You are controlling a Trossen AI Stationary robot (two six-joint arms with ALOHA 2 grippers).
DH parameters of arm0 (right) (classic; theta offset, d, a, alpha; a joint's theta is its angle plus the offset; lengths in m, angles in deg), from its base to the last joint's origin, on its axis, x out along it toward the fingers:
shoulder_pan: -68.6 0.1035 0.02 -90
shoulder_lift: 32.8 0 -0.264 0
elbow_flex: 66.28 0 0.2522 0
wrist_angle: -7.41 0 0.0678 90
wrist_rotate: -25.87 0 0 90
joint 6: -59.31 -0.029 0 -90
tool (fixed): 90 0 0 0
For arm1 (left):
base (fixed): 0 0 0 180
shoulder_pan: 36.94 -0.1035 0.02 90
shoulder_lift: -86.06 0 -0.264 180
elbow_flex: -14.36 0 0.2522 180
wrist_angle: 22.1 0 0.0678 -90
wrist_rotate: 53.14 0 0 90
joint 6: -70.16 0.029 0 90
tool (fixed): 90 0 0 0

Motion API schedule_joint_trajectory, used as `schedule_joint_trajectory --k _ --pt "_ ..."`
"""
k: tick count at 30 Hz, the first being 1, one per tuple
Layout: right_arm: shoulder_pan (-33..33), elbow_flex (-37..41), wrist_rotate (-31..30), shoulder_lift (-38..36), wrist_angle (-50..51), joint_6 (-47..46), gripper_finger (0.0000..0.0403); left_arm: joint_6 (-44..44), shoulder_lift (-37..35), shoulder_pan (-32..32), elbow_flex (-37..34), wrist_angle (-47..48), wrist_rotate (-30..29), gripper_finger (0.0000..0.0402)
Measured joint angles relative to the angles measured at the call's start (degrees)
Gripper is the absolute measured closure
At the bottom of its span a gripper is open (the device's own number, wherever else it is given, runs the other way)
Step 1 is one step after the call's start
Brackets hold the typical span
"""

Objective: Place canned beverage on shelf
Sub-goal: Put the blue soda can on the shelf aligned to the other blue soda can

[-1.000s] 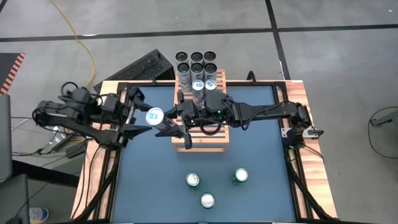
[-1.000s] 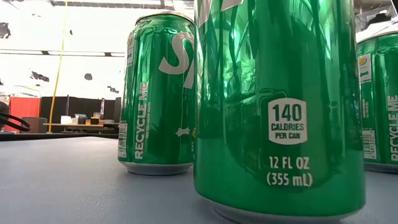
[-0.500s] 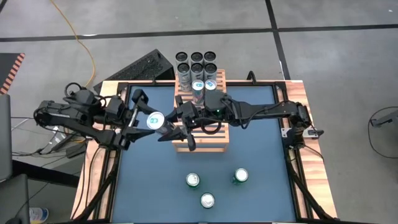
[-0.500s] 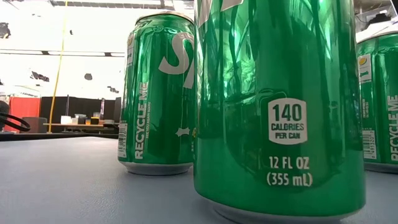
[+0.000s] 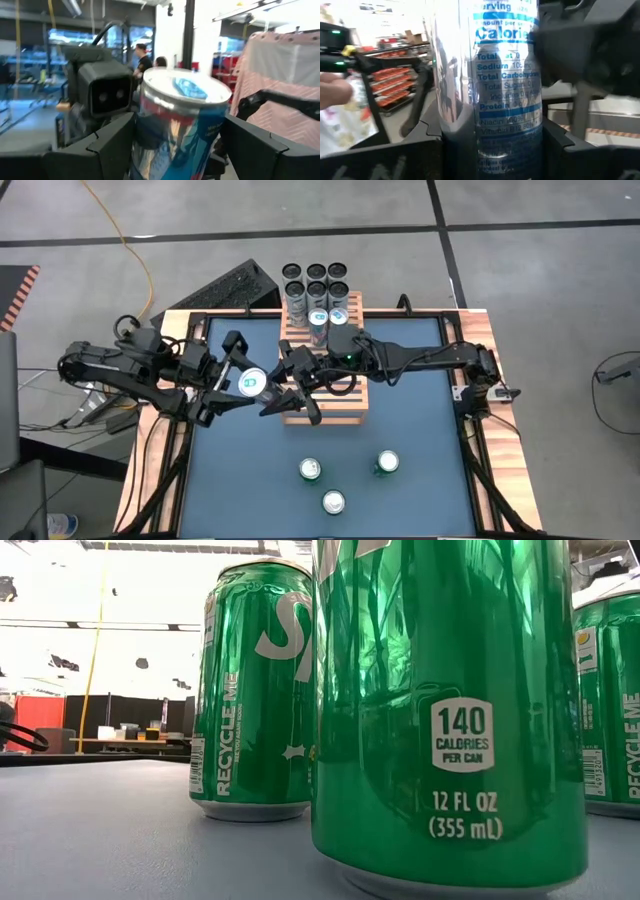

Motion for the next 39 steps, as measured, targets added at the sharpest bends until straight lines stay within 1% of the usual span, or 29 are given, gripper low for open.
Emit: schedule_joint_trajectory --k 3,10,17,27,39 --pt "0.0 0.0 2.8 0.0 0.1 -0.4 0.0234 0.2 0.0 0.0 0.0 -2.4 1.6 0.0131" --pt "0.0 0.0 5.5 0.0 0.3 -1.5 0.0234 -0.4 0.8 0.0 0.0 -4.2 3.0 0.0131" --pt "0.1 0.0 5.7 0.0 0.1 -1.6 0.0234 -0.8 2.5 0.0 0.0 -5.5 4.4 0.0131" --pt "0.2 0.0 6.2 0.0 0.5 -1.7 0.0234 -1.2 3.3 0.0 0.0 -6.2 6.4 0.0134" --pt "0.1 0.0 6.3 0.0 0.4 -1.7 0.0229 -1.5 3.7 0.0 0.0 -6.3 6.8 0.0134"
